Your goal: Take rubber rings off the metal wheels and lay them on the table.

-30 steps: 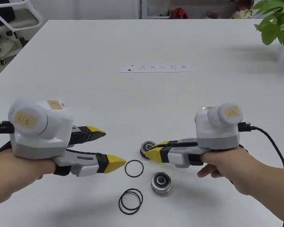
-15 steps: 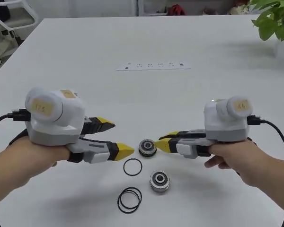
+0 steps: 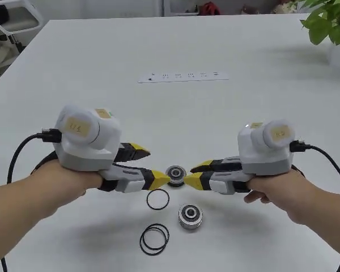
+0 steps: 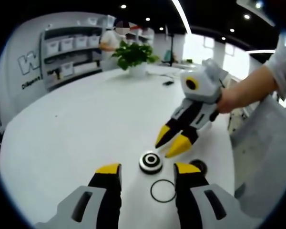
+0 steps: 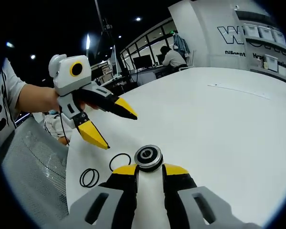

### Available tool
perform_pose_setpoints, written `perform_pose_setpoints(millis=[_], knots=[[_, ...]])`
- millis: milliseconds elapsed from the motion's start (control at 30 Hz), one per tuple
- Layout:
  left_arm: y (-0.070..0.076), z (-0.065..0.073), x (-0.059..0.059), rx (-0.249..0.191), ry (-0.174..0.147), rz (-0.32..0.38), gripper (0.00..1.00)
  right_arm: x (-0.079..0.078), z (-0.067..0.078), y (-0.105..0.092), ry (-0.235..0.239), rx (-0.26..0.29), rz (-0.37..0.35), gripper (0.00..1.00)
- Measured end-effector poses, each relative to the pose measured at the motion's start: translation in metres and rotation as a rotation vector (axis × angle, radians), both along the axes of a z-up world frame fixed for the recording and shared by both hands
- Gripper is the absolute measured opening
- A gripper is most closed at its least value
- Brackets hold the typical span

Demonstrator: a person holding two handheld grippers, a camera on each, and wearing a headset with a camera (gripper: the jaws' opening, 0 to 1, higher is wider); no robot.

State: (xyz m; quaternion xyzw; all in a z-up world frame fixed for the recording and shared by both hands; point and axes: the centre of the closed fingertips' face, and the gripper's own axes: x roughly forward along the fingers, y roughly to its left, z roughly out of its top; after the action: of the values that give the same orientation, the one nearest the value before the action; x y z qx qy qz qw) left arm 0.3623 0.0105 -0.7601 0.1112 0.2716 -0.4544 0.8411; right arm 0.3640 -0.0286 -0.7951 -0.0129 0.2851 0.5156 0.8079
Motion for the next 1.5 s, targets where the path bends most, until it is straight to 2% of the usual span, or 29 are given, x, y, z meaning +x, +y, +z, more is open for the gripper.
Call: perform_pose_setpoints(millis=[267,700,1033,1200,1333,1400,1433,1500], knots=[[-0.004,-0.009,0.005,0.018,-0.002,-0.013,0.39,-0.002,-0.003,0.004,-0.011,-0.011,0.012,0.22],[-0.021,-0.019,0.003,0.028,0.008,-0.056,0.30,-0.005,-0.007,0.006,-0.014,-0.024,0.024,0.24],[-0.025,-0.027,0.006,0.051,0.015,-0.064,0.25,-0.005,-0.008,0.006,-0.012,-0.023,0.024,0.24],[-0.026,-0.032,0.007,0.068,0.014,-0.066,0.22,-0.005,-0.008,0.007,-0.011,-0.021,0.022,0.24],[-0.027,-0.031,0.012,0.079,-0.009,-0.062,0.18,-0.004,-0.009,0.008,-0.009,-0.019,0.022,0.24],[-0.029,-0.033,0.011,0.084,0.000,-0.058,0.14,-0.005,-0.010,0.008,-0.009,-0.021,0.024,0.24],[-0.031,-0.032,0.012,0.076,-0.010,-0.068,0.14,-0.005,-0.011,0.008,-0.009,-0.021,0.024,0.24],[-0.031,-0.034,0.012,0.083,-0.010,-0.061,0.14,-0.005,-0.011,0.008,-0.010,-0.021,0.024,0.24]])
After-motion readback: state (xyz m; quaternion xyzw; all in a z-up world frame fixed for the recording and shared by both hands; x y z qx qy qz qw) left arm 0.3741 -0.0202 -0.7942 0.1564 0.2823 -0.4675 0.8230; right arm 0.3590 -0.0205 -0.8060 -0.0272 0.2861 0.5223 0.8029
